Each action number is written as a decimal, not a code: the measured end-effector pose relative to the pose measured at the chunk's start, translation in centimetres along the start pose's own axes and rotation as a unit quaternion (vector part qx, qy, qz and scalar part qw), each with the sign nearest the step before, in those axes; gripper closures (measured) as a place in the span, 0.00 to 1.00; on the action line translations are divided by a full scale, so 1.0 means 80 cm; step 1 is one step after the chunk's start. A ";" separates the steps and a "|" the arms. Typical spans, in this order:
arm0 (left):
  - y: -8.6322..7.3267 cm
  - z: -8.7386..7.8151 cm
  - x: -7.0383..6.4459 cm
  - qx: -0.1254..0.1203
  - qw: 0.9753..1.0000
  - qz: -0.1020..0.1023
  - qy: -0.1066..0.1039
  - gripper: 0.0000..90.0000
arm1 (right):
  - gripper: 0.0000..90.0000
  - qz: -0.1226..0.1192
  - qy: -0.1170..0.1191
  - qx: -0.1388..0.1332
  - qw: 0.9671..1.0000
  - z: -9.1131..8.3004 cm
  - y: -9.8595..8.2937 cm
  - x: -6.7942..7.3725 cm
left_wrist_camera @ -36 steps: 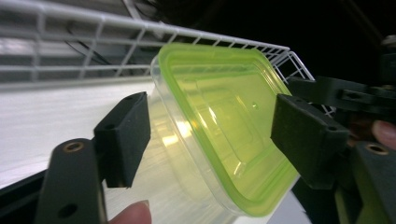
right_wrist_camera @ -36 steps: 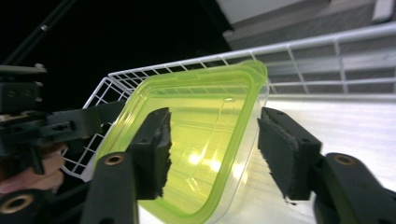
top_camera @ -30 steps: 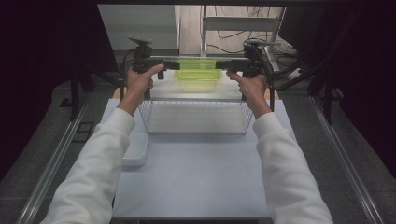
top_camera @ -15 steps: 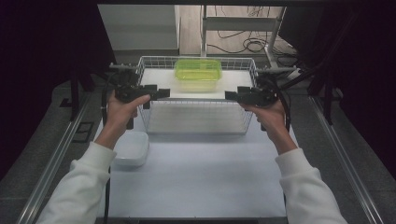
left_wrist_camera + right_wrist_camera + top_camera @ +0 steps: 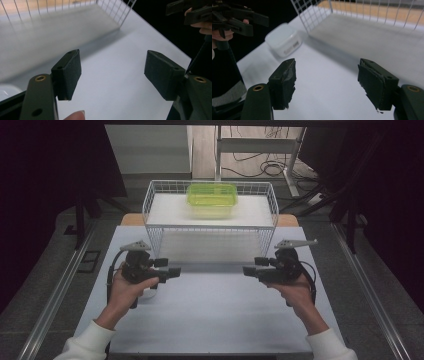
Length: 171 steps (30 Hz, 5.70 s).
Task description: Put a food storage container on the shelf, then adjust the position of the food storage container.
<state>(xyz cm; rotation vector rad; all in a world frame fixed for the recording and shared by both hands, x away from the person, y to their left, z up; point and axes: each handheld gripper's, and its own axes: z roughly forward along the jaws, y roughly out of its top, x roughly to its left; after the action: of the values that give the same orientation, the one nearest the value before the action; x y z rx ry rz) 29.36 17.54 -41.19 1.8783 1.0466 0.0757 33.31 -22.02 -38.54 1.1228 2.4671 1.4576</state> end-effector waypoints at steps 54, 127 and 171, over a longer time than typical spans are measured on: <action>-0.048 -0.085 0.139 0.044 0.978 -0.100 0.180 0.39 | 0.35 0.026 -0.015 0.081 0.996 0.047 -0.097 -0.001; -0.044 0.050 0.124 0.147 0.979 -0.090 0.105 1.00 | 0.34 0.032 -0.005 0.094 0.995 0.050 -0.098 -0.002; -0.016 0.104 0.059 0.104 0.990 -0.077 0.062 0.95 | 0.33 0.035 -0.010 0.084 0.996 0.045 -0.098 -0.003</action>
<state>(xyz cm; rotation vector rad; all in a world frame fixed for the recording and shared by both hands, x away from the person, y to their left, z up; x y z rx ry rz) 35.32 15.19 -48.45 1.9919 1.3248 -0.0088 30.62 -21.75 -46.73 1.2582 2.6022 1.2675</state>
